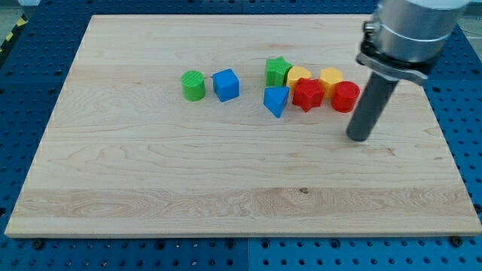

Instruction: Move the red circle to the right center of the board

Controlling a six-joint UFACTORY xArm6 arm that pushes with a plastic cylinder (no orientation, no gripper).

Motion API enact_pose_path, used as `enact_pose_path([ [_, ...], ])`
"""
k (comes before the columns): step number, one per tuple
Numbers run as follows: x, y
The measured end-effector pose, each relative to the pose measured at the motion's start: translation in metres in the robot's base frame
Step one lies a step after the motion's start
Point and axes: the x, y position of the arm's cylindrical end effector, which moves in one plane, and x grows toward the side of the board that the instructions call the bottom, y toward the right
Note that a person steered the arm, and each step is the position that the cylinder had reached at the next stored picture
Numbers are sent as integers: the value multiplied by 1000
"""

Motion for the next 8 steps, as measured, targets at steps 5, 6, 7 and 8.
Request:
enact_pose_path([
  [5, -60, 90],
  [6, -89, 98],
  [7, -136, 88],
  [8, -169, 49],
])
